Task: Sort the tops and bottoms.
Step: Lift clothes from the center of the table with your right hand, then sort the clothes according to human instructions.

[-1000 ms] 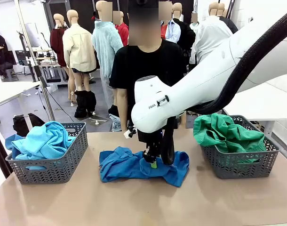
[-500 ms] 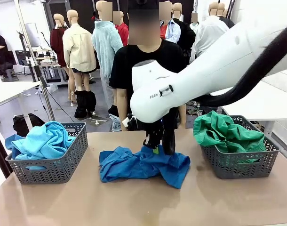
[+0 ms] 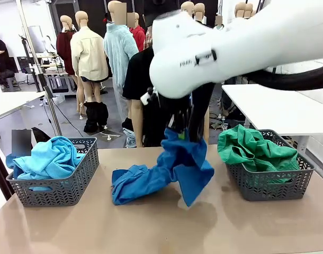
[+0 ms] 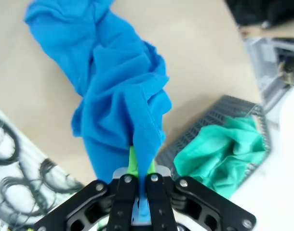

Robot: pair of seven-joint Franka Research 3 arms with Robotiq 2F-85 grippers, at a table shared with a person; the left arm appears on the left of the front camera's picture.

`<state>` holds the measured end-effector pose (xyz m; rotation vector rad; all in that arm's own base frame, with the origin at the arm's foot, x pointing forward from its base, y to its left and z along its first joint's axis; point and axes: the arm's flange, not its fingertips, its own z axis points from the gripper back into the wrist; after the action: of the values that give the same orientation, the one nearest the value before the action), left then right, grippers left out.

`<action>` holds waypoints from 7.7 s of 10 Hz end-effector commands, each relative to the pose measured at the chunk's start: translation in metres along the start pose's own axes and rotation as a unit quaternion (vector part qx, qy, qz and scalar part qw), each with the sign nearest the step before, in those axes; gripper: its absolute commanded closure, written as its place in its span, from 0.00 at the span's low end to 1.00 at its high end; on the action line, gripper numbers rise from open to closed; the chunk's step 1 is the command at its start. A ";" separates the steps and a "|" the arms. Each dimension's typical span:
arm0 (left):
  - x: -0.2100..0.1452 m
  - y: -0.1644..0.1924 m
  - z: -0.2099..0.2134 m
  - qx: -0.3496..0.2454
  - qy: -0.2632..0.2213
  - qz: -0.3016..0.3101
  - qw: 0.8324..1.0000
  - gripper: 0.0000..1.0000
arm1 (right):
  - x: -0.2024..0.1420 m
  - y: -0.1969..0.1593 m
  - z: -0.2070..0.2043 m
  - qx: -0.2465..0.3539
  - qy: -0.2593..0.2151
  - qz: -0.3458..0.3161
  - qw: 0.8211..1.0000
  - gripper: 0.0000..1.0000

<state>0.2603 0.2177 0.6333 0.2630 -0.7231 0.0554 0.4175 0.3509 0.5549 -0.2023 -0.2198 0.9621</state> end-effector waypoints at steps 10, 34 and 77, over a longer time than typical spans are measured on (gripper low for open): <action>-0.002 0.001 -0.001 -0.005 -0.003 -0.006 1.000 0.00 | -0.043 0.051 0.353 -0.055 -0.141 -0.205 0.967 1.00; -0.002 0.001 -0.001 -0.005 -0.003 -0.006 1.000 0.00 | -0.075 0.072 0.388 -0.035 -0.177 -0.240 0.954 1.00; -0.002 0.001 -0.001 -0.005 -0.003 -0.006 1.000 0.00 | 0.495 0.023 0.374 0.479 -0.386 -0.522 0.591 1.00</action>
<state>0.2605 0.2173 0.6333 0.2635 -0.7226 0.0546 0.4015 0.5932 0.8040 1.3135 -0.5747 -0.1609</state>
